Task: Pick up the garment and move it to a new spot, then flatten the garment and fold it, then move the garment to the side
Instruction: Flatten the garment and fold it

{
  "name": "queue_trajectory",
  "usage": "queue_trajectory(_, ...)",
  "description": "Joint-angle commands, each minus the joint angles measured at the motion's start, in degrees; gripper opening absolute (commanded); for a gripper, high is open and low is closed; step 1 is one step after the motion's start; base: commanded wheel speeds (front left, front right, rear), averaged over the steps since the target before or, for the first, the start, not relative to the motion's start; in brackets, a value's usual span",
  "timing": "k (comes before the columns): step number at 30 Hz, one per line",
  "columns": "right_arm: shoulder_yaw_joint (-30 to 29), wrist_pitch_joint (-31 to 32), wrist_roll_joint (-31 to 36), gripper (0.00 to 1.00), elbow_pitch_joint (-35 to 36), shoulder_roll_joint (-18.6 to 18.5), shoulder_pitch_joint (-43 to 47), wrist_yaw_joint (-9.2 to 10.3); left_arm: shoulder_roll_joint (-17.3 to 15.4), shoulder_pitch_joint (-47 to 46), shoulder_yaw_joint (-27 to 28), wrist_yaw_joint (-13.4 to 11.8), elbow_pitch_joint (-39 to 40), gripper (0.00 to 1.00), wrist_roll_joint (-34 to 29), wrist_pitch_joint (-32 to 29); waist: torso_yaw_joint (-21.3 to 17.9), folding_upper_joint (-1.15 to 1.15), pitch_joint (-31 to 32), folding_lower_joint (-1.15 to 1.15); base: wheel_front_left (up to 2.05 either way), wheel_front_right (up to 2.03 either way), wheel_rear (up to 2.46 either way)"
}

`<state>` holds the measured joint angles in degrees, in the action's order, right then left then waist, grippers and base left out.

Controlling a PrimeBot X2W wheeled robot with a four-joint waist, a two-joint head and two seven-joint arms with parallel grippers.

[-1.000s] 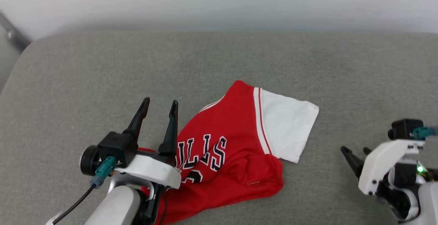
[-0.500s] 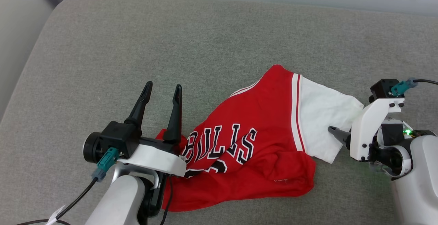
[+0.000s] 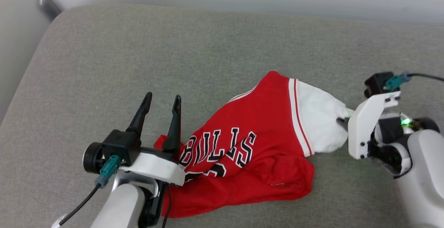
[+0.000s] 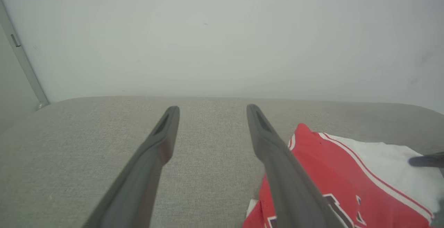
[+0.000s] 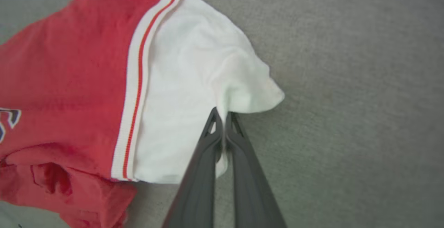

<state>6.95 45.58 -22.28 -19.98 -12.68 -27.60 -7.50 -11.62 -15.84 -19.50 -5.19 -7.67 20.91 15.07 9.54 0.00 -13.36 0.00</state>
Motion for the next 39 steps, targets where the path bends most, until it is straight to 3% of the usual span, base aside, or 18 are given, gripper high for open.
queue_trajectory(1, 0.3, -0.6, 0.3, 0.00, 1.2, -0.6, -1.2, 0.02, 0.1, 0.8, 0.3, 0.1, -0.3, 1.00, -0.2, 0.1, -1.2, 0.00, 1.3, 0.00, 0.00, 0.00, 0.00)
queue_trajectory(6, -1.1, -2.1, 1.7, 0.00, 7.6, -3.6, 0.9, 0.03, -0.4, 2.6, 1.0, 0.2, -1.1, 1.00, -0.4, 0.1, -3.8, 0.00, 4.1, 0.00, 0.00, 0.00, 0.00)
queue_trajectory(12, -10.0, -0.5, 3.7, 0.00, 16.0, -5.6, 9.6, 0.03, -1.0, 4.6, 1.4, -0.2, -1.3, 1.00, 0.2, 0.1, -6.8, 0.00, 6.8, 0.00, 0.00, 0.00, 0.00)
queue_trajectory(16, -16.8, 1.5, 4.5, 0.00, 18.5, -3.7, 18.2, 0.03, -1.4, 5.7, 1.4, -0.5, -0.8, 1.00, 0.5, -0.4, -8.3, 0.00, 7.7, 0.00, 0.00, 0.00, 0.00)
queue_trajectory(23, -23.9, 1.4, 5.3, 0.00, 15.0, 4.0, 31.6, 0.03, -1.9, 7.4, 1.5, -1.3, -0.2, 1.00, 1.1, -1.7, -10.0, 0.00, 9.1, 0.00, 0.00, 0.00, 0.00)
queue_trajectory(24, -24.1, 0.5, 5.5, 0.10, 14.2, 4.9, 32.5, 0.02, -2.0, 7.6, 1.5, -1.3, -0.1, 1.00, 1.2, -1.9, -10.2, 0.00, 9.2, 0.00, 0.00, 0.00, 0.00)
queue_trajectory(25, -24.0, -1.1, 6.2, 0.59, 13.6, 5.3, 33.0, 0.02, -2.2, 7.8, 1.5, -1.4, -0.1, 1.00, 1.4, -2.2, -10.5, 0.00, 9.3, 0.00, 0.00, 0.00, 0.00)
queue_trajectory(26, -23.9, -3.2, 6.4, 1.00, 13.3, 5.6, 33.1, 0.02, -2.3, 8.0, 1.6, -1.5, -0.1, 1.00, 1.5, -2.5, -10.7, 0.00, 9.4, 0.00, 0.00, 0.00, 0.00)
queue_trajectory(35, -24.2, -30.3, 10.6, 1.00, 13.6, 7.6, 29.5, 0.02, -3.5, 9.9, 1.8, -2.4, 0.4, 1.00, 2.0, -4.1, -12.2, 0.00, 11.7, 0.00, 0.00, 0.00, 0.00)
queue_trajectory(39, -21.2, -39.1, 12.1, 1.00, 14.5, 8.2, 29.0, 0.02, -3.8, 10.8, 1.6, -2.7, 0.4, 1.00, 2.2, -4.8, -12.3, 0.00, 13.1, 0.00, 0.00, 0.00, 0.00)
